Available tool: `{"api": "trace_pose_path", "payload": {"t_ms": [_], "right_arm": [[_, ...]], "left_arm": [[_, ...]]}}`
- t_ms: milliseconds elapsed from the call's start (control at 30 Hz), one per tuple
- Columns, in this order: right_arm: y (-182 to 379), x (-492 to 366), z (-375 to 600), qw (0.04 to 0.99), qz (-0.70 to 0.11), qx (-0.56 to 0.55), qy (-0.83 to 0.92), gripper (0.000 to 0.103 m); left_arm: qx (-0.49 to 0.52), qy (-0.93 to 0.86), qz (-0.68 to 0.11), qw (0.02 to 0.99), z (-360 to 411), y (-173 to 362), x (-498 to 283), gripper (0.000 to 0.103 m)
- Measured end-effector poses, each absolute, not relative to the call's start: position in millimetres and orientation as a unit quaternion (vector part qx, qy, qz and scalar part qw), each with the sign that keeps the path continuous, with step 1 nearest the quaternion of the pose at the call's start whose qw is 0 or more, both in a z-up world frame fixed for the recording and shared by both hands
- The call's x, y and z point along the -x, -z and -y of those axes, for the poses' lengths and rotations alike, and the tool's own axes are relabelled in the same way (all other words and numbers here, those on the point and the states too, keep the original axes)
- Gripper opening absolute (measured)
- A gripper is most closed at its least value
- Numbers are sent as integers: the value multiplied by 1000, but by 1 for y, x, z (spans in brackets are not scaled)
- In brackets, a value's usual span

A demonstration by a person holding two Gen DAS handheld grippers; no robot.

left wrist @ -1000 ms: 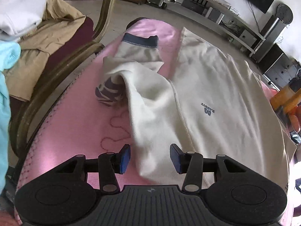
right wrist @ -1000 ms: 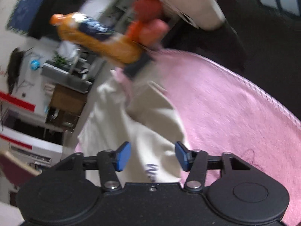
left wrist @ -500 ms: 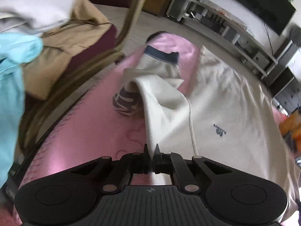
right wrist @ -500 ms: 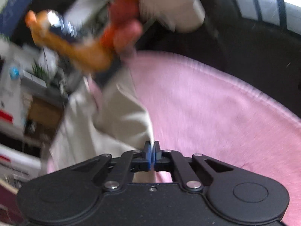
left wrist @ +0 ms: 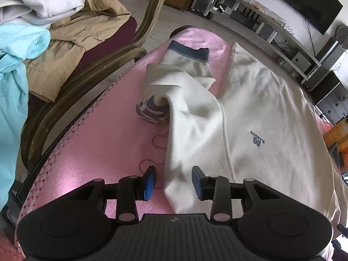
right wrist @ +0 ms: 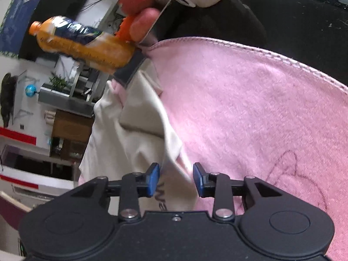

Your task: Fold clothes

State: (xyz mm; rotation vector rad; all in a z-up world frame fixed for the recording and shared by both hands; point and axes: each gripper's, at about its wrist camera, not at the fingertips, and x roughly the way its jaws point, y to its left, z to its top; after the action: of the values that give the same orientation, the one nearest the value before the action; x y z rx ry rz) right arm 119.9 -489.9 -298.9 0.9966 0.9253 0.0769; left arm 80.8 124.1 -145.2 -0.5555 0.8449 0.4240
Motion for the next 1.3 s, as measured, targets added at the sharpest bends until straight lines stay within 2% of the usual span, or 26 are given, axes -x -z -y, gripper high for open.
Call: {"api": "trace_pose_path", "payload": {"t_ms": [133, 167, 200, 233, 267, 300, 433, 667, 833, 933, 1167, 1267, 1300], "right_arm": [[296, -118, 483, 791, -429, -432, -56, 33], [294, -119, 481, 796, -430, -421, -57, 30], [292, -119, 478, 803, -433, -406, -54, 26], [290, -120, 475, 810, -437, -388, -48, 11], [289, -120, 472, 817, -441, -369, -41, 2], [287, -120, 469, 822, -442, -356, -36, 2], [262, -117, 466, 830, -419, -367, -36, 2], [171, -108, 462, 841, -365, -392, -76, 2], [132, -81, 467, 859, -344, -370, -77, 2], [139, -71, 471, 867, -356, -342, -65, 2], [209, -66, 472, 848, -425, -313, -39, 2], [209, -57, 469, 840, -443, -310, -49, 9], [209, -53, 468, 837, -449, -309, -52, 10]], "left_arm": [[251, -194, -398, 861, -121, 146, -87, 36], [249, -196, -397, 862, -120, 147, -88, 36], [248, -198, -396, 862, -121, 148, -89, 31], [247, -201, -395, 862, -122, 149, -90, 20], [246, -204, -393, 862, -123, 150, -91, 10], [250, -204, -392, 862, -124, 150, -90, 1], [271, -185, -379, 865, -129, 125, -85, 0], [285, -164, -354, 875, -134, 60, -52, 1], [292, -150, -338, 882, -137, 13, -27, 1], [267, -162, -372, 874, -128, 32, -22, 1], [248, -205, -455, 830, -113, 121, -24, 2], [209, -219, -469, 830, -107, 119, -18, 10], [198, -219, -468, 833, -106, 113, -14, 17]]}}
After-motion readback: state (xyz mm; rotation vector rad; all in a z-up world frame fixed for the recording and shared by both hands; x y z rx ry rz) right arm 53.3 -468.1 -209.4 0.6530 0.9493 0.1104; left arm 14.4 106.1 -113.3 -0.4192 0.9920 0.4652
